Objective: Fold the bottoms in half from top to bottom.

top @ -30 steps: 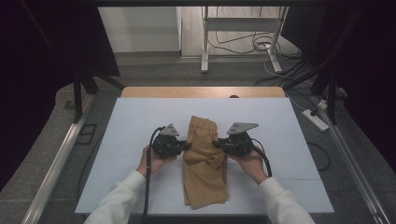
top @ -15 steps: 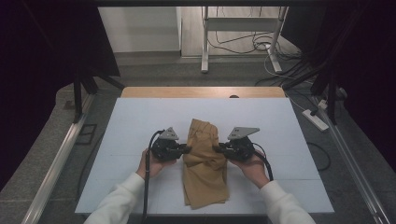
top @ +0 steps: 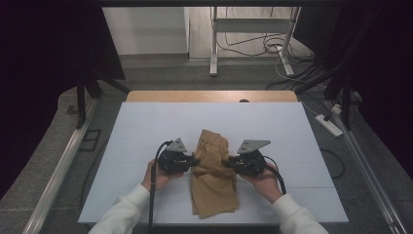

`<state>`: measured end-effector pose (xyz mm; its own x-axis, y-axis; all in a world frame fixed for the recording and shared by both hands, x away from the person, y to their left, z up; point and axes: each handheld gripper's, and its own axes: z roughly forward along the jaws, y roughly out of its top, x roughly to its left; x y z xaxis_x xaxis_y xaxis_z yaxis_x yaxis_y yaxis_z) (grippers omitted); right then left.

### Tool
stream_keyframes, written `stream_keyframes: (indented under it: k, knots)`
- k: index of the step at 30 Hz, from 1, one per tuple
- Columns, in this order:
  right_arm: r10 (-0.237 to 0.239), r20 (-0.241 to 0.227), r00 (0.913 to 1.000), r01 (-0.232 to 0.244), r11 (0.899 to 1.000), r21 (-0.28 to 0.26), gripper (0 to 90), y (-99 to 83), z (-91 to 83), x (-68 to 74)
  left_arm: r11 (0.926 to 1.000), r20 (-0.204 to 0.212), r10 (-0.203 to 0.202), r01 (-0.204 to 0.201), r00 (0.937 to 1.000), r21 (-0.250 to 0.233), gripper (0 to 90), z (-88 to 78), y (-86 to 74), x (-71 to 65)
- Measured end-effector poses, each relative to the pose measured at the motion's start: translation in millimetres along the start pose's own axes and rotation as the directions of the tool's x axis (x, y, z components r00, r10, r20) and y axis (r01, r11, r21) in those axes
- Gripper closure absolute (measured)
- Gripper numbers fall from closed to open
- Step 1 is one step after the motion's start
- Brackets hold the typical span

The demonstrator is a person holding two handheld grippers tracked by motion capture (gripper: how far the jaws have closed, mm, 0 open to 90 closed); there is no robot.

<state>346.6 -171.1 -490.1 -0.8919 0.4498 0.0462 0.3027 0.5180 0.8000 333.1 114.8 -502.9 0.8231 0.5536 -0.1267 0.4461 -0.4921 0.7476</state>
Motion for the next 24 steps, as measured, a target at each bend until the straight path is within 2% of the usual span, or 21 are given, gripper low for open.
stream_keyframes:
  k: [17, 24]
  knots:
    - [-0.015, -0.025, 0.9996, 0.016, 1.0, 0.015, 77.9, -10.2, -1.3, 9.9, 0.9998, 0.013, 0.003, -0.003, 0.9999, 0.019, 74.8, 0.7, -9.2, -7.3]
    - [-0.045, -0.022, 0.9987, 0.046, 0.999, 0.026, 77.2, -11.9, -0.9, 14.7, 0.9997, 0.013, 0.003, -0.004, 0.9999, 0.024, 76.5, 0.3, -11.5, -8.0]
